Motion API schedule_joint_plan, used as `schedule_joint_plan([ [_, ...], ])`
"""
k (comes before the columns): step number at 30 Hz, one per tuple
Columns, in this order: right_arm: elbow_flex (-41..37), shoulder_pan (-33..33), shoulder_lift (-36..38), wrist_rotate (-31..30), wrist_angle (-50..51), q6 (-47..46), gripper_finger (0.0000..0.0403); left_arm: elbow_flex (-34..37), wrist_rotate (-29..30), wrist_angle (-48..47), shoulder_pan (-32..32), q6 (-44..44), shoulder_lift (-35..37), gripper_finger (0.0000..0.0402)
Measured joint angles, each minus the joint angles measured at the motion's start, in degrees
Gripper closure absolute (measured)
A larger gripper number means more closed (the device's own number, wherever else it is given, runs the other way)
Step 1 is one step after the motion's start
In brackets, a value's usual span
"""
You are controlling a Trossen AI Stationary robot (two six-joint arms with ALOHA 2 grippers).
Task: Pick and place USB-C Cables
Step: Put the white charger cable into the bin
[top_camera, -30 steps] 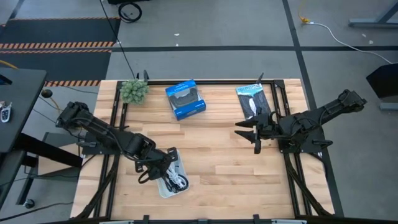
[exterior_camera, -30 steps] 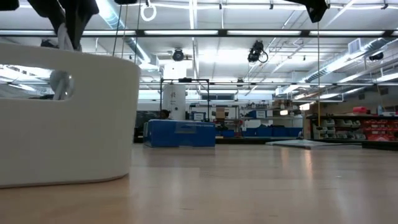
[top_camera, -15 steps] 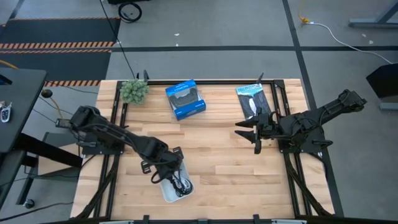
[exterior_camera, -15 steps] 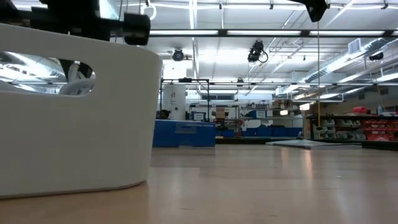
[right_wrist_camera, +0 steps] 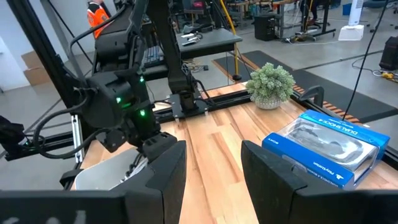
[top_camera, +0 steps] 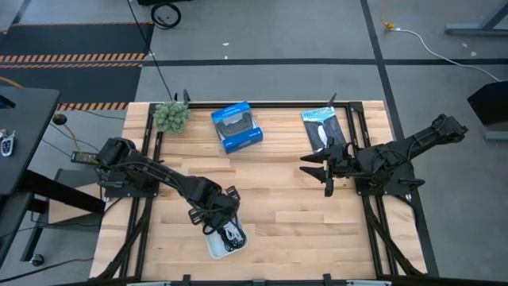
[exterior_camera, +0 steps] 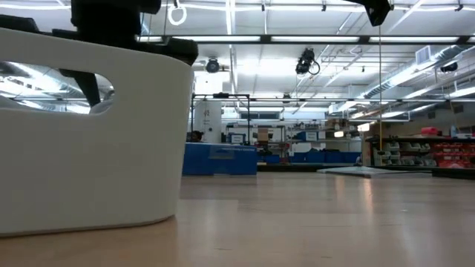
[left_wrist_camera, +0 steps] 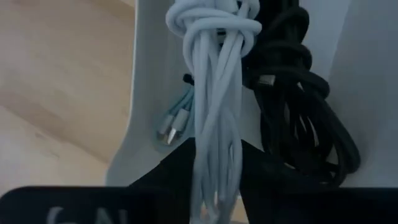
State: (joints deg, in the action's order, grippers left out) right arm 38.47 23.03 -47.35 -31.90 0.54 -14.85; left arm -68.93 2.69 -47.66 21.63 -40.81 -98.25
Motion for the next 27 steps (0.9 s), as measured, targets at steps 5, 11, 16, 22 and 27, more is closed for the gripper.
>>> schedule_joint_plan([
  [5,0.0,0.0,0.0,0.0,0.0,0.2,0.0243,-1.1,0.0,-0.2,0.1,2.8,0.4,0.0257],
  [11,0.0,0.0,0.0,0.0,0.0,0.4,0.0243,-3.2,0.0,-0.4,0.1,4.7,0.4,0.0223],
  [16,0.0,0.0,0.0,0.0,0.0,0.5,0.0243,-5.0,0.4,-0.2,0.0,8.3,0.4,0.0216],
  [22,0.0,0.0,0.0,0.0,0.0,0.7,0.0243,-5.0,2.8,-1.2,-0.3,10.6,0.4,0.024],
  [27,0.0,0.0,0.0,0.0,0.0,1.1,0.0243,-4.5,5.3,-0.7,0.1,13.5,0.5,0.027],
])
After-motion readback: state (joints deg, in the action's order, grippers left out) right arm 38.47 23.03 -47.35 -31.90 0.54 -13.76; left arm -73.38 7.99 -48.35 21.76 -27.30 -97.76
